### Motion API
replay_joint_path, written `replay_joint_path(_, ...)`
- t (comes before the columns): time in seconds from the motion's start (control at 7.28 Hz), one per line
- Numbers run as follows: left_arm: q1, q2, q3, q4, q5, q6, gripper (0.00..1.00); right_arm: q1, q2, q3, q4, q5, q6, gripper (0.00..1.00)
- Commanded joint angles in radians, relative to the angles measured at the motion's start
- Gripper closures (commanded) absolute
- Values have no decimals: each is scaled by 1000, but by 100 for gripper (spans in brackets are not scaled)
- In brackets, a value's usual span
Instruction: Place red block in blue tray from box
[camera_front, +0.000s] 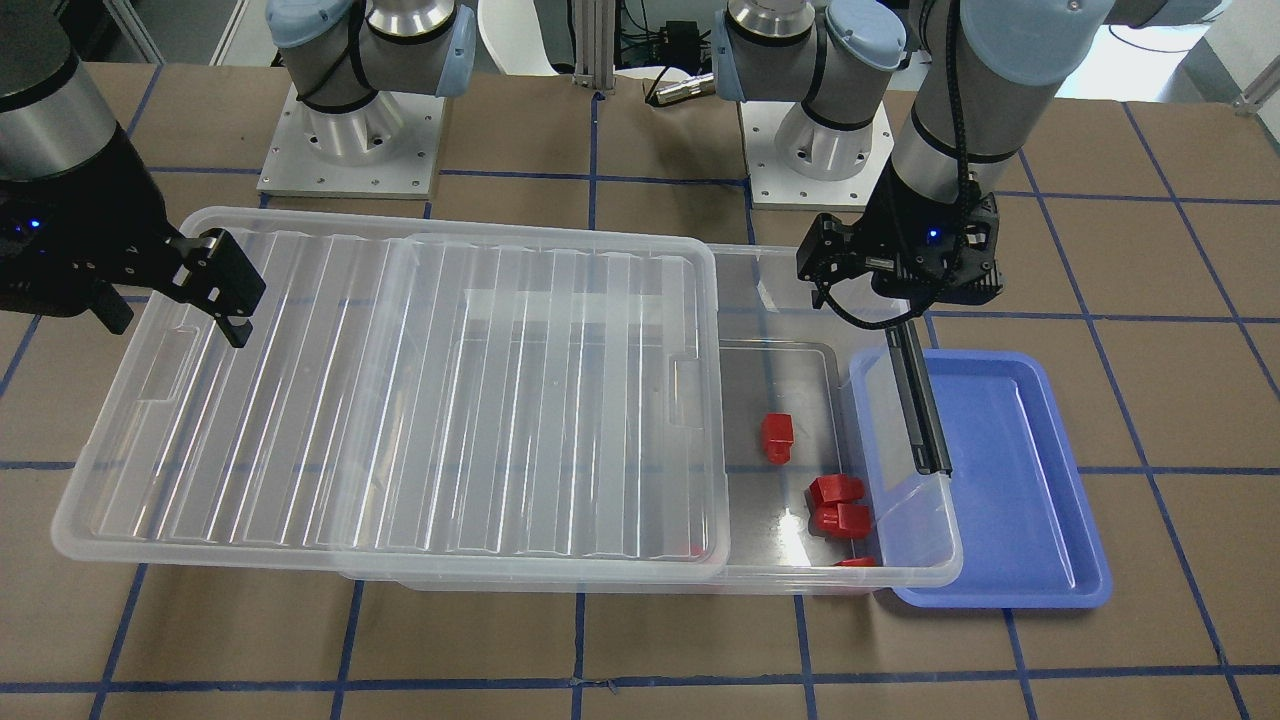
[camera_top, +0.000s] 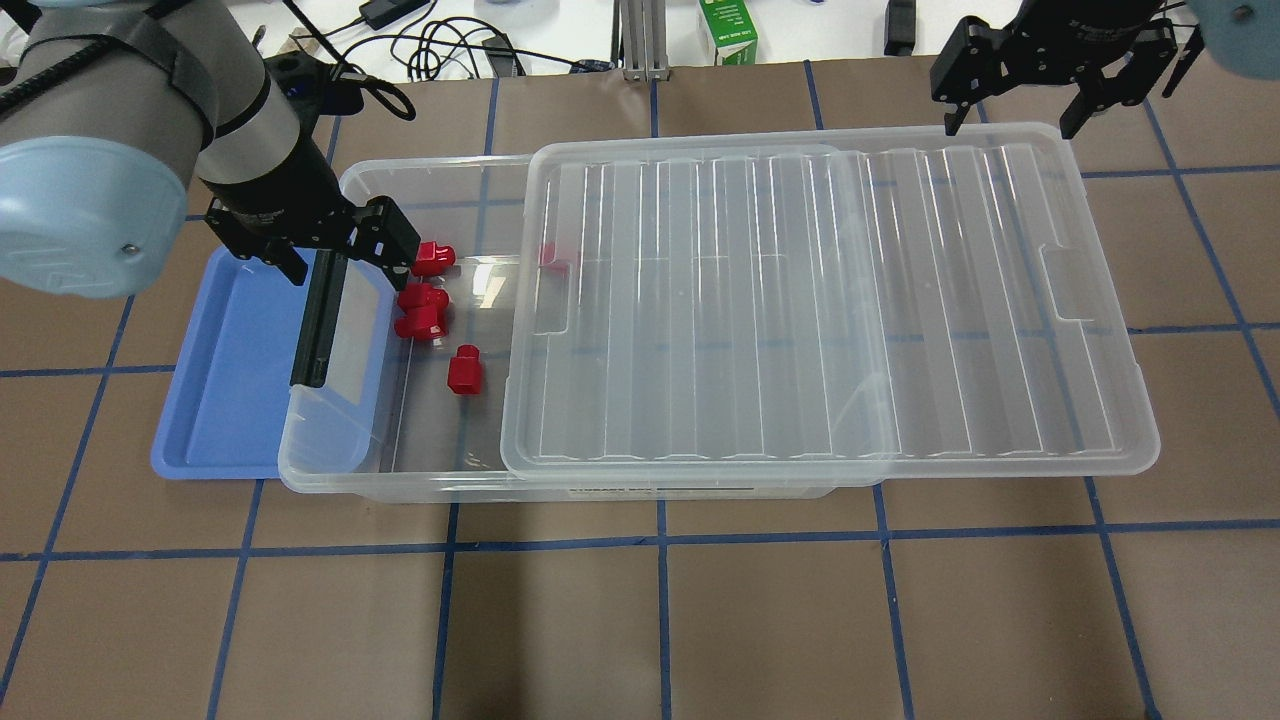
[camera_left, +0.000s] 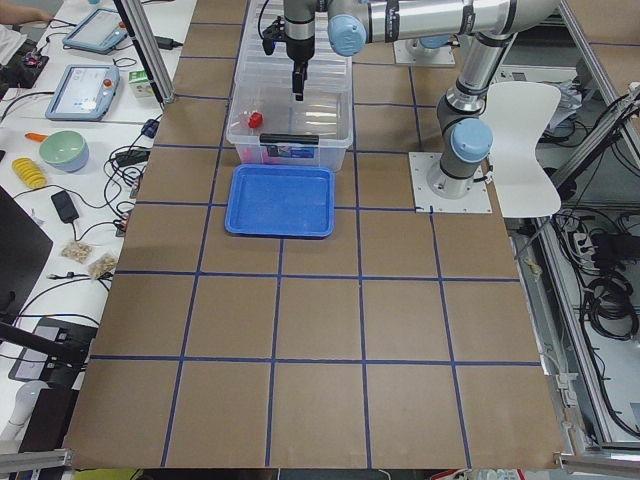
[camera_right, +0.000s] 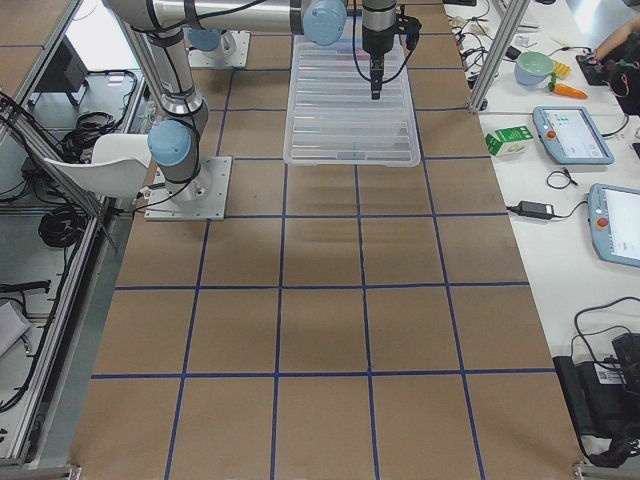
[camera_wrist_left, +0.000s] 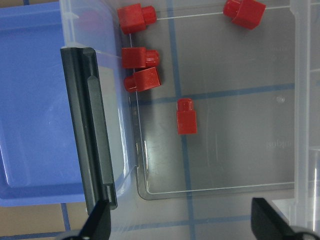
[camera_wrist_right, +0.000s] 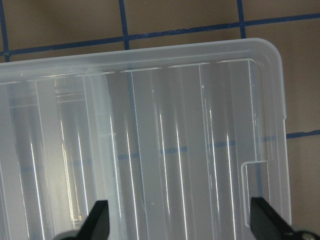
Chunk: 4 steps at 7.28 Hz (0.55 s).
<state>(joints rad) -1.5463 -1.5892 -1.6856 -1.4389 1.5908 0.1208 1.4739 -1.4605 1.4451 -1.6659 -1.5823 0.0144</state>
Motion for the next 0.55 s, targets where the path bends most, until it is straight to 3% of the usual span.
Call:
replay_joint_path(0.0, 0, 0, 0, 0, 0, 0, 0, 2, 0, 0, 2, 1, 1, 0)
replay_joint_path(0.41, 3, -70, -2, 56, -5, -16, 0, 2, 0, 0, 2, 2, 1, 0)
